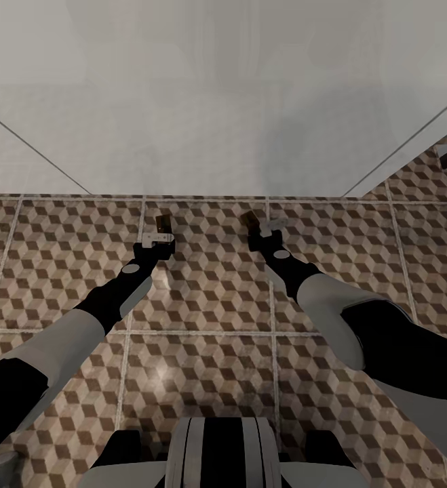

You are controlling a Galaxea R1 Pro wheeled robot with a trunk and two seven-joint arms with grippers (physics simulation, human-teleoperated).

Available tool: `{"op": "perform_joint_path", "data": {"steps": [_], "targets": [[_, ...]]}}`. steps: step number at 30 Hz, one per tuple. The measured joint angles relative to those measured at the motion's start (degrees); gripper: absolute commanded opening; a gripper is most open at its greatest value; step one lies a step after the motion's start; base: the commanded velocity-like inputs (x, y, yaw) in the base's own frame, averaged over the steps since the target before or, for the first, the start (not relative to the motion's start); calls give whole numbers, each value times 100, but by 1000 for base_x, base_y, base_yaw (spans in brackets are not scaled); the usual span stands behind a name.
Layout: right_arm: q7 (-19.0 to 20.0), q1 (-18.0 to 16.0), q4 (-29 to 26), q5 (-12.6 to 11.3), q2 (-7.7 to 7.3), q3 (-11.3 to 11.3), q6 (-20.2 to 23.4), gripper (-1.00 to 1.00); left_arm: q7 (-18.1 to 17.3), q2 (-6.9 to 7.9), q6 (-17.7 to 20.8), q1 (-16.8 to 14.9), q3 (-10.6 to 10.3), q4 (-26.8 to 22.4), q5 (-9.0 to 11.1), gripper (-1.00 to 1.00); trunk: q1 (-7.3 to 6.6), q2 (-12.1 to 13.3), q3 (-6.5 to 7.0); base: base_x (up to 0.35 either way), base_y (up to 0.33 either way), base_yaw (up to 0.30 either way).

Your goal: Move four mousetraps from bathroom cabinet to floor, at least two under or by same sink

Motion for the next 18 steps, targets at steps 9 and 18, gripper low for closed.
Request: {"op": "perform_joint_path", "data": {"steps": [9, 18], "targets": [[-2, 3, 1, 0, -32, -2, -177, -100, 0, -1, 2, 0, -3, 0, 0, -100, 0, 0, 0, 0, 0, 0], [-5, 4, 32, 0, -188, -3, -193, -100, 0, 0, 3, 0, -5, 7, 0, -100, 0, 0, 0, 0, 0, 0]]}}
